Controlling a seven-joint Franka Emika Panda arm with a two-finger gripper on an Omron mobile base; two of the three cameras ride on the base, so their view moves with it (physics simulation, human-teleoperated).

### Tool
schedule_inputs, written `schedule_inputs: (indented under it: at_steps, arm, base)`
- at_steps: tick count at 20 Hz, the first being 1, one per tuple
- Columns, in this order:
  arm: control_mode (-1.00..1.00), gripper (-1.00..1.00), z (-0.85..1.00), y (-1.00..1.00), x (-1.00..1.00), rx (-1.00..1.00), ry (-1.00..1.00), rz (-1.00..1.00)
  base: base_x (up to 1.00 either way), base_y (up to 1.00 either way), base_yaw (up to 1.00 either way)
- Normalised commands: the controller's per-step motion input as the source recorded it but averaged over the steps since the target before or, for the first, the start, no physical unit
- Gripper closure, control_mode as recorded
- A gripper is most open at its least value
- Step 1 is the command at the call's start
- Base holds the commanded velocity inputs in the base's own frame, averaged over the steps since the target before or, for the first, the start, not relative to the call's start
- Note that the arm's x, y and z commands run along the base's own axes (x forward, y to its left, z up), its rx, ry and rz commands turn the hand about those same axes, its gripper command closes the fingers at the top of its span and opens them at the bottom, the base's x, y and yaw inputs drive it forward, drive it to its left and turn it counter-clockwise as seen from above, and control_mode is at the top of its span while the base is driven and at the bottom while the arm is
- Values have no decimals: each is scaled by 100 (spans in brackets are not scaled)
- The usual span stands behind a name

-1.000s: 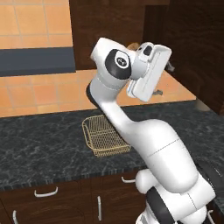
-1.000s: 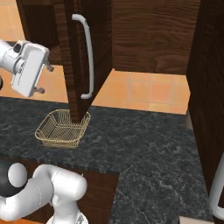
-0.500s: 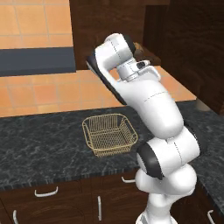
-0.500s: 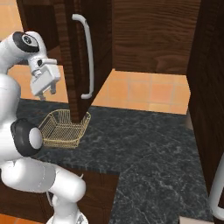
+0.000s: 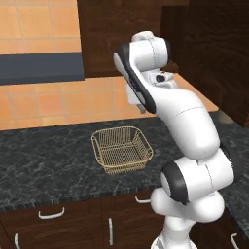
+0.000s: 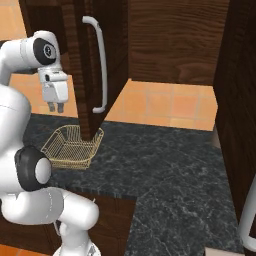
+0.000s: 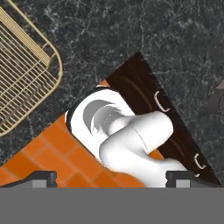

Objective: Open the cabinet, pick up the bread from the cabinet and place it in the basket. Then move the basket to the dining counter.

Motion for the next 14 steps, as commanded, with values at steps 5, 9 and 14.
schedule_inputs:
  at_steps: [5, 9, 14]
  arm:
    - [-100, -100, 0, -18, 31, 2, -14, 35]
    - [-100, -100, -3, 0, 32, 16, -23, 41]
    - [-100, -100, -8, -3, 32, 29, -47, 45]
  base:
    - [0, 0, 0]
    - [0, 0, 0]
    - [0, 0, 0]
